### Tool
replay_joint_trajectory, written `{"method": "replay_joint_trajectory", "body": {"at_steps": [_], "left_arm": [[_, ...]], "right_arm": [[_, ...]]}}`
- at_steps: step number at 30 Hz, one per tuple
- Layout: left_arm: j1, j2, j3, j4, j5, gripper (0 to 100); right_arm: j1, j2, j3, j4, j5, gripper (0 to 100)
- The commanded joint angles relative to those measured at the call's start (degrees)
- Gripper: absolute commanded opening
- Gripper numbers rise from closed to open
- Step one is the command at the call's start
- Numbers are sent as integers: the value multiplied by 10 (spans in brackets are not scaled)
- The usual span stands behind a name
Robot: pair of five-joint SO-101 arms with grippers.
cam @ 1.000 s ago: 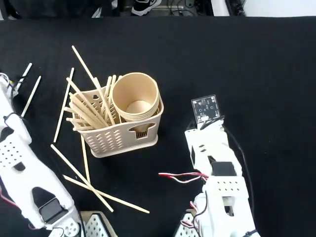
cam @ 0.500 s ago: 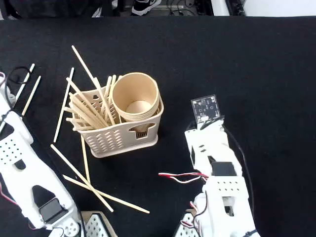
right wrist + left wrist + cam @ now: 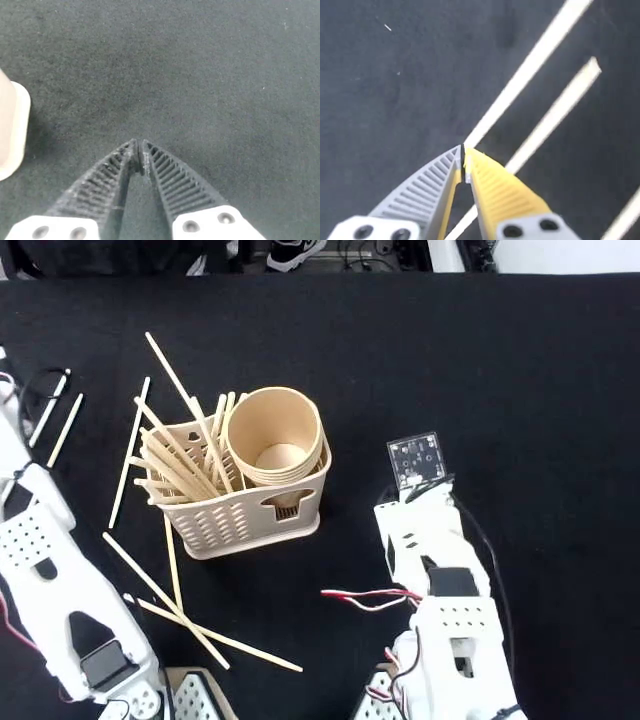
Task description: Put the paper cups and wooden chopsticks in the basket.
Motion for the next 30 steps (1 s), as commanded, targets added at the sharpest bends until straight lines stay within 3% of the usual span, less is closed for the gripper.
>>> {"method": "replay_joint_trajectory", "body": {"at_steps": [1, 3, 6, 11, 15, 21, 26, 30], "left_arm": [[18, 26, -22, -96, 100, 29], [20, 71, -16, -135, 122, 29], [20, 127, -29, -124, 129, 29], [15, 143, -111, 32, 125, 29], [24, 145, -189, 149, 69, 29], [23, 151, -175, 146, -5, 29], [23, 141, -253, 145, -4, 30], [33, 73, -238, 145, -19, 65]], "right_arm": [[4, 2, -6, 2, 5, 12], [4, 2, -6, 2, 5, 12], [4, 2, -6, 2, 5, 12], [4, 2, -6, 2, 5, 12], [4, 2, -6, 2, 5, 12], [4, 2, -6, 2, 5, 12], [4, 2, -6, 1, 5, 12], [4, 2, -6, 1, 5, 12]]}}
